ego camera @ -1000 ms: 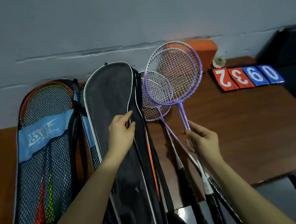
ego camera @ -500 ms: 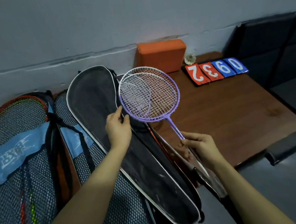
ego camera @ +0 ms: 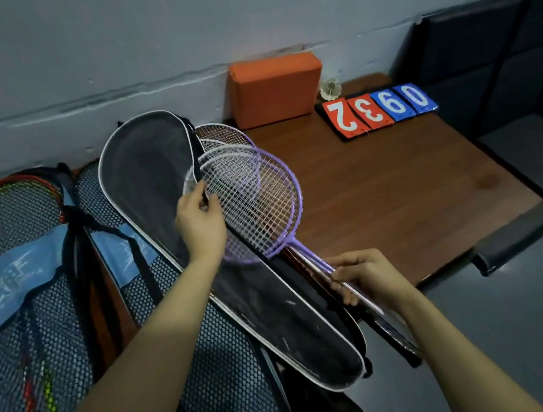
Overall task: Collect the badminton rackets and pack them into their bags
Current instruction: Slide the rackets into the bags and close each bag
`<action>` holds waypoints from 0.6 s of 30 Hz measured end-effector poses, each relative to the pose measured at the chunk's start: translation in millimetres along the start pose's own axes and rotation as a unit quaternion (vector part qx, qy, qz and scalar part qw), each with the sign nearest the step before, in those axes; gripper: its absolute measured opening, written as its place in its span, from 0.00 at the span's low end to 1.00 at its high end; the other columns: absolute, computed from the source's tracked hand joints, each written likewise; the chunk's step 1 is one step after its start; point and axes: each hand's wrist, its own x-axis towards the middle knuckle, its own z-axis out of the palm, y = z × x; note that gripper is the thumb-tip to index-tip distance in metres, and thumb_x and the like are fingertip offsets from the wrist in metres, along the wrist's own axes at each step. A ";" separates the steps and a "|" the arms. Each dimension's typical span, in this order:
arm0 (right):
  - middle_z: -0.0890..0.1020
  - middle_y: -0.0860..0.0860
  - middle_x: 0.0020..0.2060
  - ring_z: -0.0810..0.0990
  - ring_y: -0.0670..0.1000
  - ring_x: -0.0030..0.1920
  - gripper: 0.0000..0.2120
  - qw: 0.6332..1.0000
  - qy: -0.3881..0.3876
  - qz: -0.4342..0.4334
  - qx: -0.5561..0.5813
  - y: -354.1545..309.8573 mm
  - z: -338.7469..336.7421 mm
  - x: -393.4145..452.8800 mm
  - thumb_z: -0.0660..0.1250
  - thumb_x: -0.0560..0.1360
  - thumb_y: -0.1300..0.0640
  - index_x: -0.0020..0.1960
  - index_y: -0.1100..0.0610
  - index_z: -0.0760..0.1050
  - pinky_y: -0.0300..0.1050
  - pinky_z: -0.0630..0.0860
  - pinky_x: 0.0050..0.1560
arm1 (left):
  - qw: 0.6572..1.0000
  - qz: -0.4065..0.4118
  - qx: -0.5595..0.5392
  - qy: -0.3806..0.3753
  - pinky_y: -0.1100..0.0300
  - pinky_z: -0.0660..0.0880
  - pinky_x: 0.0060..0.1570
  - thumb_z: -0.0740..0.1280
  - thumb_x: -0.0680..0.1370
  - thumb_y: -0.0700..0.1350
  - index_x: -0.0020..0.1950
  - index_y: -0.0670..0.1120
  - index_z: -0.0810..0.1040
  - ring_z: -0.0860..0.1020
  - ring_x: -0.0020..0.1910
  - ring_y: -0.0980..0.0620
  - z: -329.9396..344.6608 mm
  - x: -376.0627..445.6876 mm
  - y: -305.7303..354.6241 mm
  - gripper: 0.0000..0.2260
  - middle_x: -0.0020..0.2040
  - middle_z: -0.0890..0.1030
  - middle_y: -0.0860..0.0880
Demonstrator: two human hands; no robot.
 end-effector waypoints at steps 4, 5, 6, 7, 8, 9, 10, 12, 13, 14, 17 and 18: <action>0.80 0.60 0.32 0.76 0.53 0.24 0.13 0.998 -0.028 0.006 -0.055 0.7 -1.4 0.7 0.64 0.71 0.72 0.48 0.60 0.82 0.40 0.74 0.24 | 1.000 0.013 -0.004 -0.017 0.70 0.67 0.51 0.64 0.77 0.41 0.65 0.44 0.74 0.73 0.53 0.59 3.2 -9.2 3.5 0.15 0.59 0.74 0.51; 0.81 0.60 0.33 0.78 0.53 0.25 0.12 0.998 -0.033 0.004 -0.055 -0.2 0.7 3.5 0.63 0.72 0.72 0.48 0.60 0.82 0.40 0.75 0.25 | 1.000 0.017 -0.006 -0.024 0.68 0.68 0.53 0.64 0.77 0.41 0.65 0.44 0.74 0.73 0.53 0.58 3.5 -12.9 2.4 0.16 0.60 0.75 0.50; 0.81 0.60 0.34 0.79 0.53 0.27 0.12 0.998 -0.038 0.001 -0.049 -1.4 4.4 6.6 0.63 0.73 0.72 0.49 0.60 0.82 0.40 0.76 0.26 | 0.999 0.021 -0.009 -0.028 0.66 0.69 0.55 0.65 0.77 0.40 0.64 0.44 0.75 0.74 0.54 0.56 3.4 -16.6 0.5 0.16 0.59 0.76 0.49; 0.82 0.60 0.36 0.80 0.53 0.30 0.12 0.998 -0.044 0.000 -0.040 -2.7 9.1 10.0 0.63 0.73 0.72 0.51 0.61 0.81 0.40 0.77 0.28 | 0.999 0.027 -0.010 -0.030 0.65 0.70 0.56 0.65 0.77 0.39 0.64 0.44 0.75 0.74 0.53 0.55 2.8 -20.2 -0.8 0.16 0.58 0.77 0.49; 0.82 0.60 0.38 0.81 0.53 0.32 0.13 0.998 -0.052 -0.002 -0.031 -3.6 14.3 13.2 0.63 0.73 0.72 0.53 0.63 0.80 0.40 0.78 0.30 | 0.999 0.030 -0.011 -0.033 0.67 0.70 0.54 0.65 0.77 0.39 0.64 0.44 0.75 0.74 0.51 0.55 2.4 -23.0 -2.4 0.16 0.55 0.77 0.50; 0.82 0.60 0.40 0.81 0.52 0.35 0.14 0.998 -0.064 -0.002 -0.023 -4.2 20.0 16.8 0.62 0.73 0.73 0.57 0.64 0.78 0.40 0.79 0.32 | 0.999 0.033 -0.012 -0.035 0.71 0.70 0.52 0.65 0.76 0.39 0.64 0.44 0.75 0.74 0.48 0.56 1.5 -25.2 -2.9 0.16 0.52 0.76 0.51; 0.82 0.60 0.41 0.82 0.52 0.36 0.16 0.997 -0.076 -0.001 -0.018 -4.6 26.1 19.8 0.62 0.73 0.74 0.59 0.65 0.76 0.41 0.80 0.33 | 0.999 0.035 -0.012 -0.038 0.75 0.68 0.48 0.65 0.76 0.39 0.64 0.44 0.75 0.74 0.47 0.57 0.7 -26.2 -3.1 0.16 0.51 0.76 0.52; 0.82 0.59 0.41 0.83 0.51 0.38 0.20 0.995 -0.097 0.001 -0.010 -6.1 38.7 25.2 0.61 0.72 0.76 0.62 0.64 0.73 0.42 0.81 0.35 | 0.998 0.034 -0.014 -0.047 0.75 0.67 0.48 0.66 0.76 0.40 0.64 0.45 0.75 0.74 0.47 0.57 -2.3 -26.9 -1.9 0.16 0.51 0.76 0.53; 0.81 0.58 0.42 0.83 0.51 0.38 0.21 0.994 -0.108 -0.001 -0.008 -7.4 45.2 28.2 0.61 0.72 0.76 0.62 0.64 0.72 0.42 0.81 0.35 | 0.998 0.034 -0.018 -0.053 0.72 0.69 0.50 0.66 0.76 0.40 0.64 0.46 0.75 0.74 0.48 0.57 -4.9 -27.2 -2.2 0.16 0.52 0.76 0.53; 0.81 0.58 0.42 0.83 0.49 0.38 0.21 0.993 -0.116 -0.006 -0.010 -9.2 52.3 31.3 0.61 0.72 0.77 0.63 0.63 0.72 0.42 0.81 0.35 | 0.997 0.033 -0.023 -0.059 0.70 0.70 0.50 0.66 0.76 0.40 0.64 0.46 0.75 0.75 0.47 0.59 -8.4 -28.6 -2.5 0.16 0.52 0.76 0.53; 0.81 0.58 0.43 0.81 0.46 0.36 0.22 0.992 -0.102 -0.047 -0.051 -15.3 72.2 47.1 0.61 0.72 0.76 0.64 0.63 0.71 0.38 0.78 0.33 | 0.997 0.038 -0.029 -0.066 0.76 0.69 0.47 0.66 0.76 0.39 0.63 0.46 0.76 0.74 0.44 0.66 -20.5 -36.2 -5.4 0.16 0.50 0.76 0.53; 0.81 0.57 0.43 0.80 0.44 0.35 0.22 0.991 -0.092 -0.064 -0.074 -17.4 78.4 53.4 0.62 0.72 0.76 0.64 0.64 0.71 0.37 0.76 0.33 | 0.997 0.043 -0.029 -0.061 0.77 0.69 0.45 0.67 0.76 0.38 0.63 0.45 0.76 0.74 0.43 0.68 -24.4 -37.8 -6.0 0.16 0.50 0.76 0.53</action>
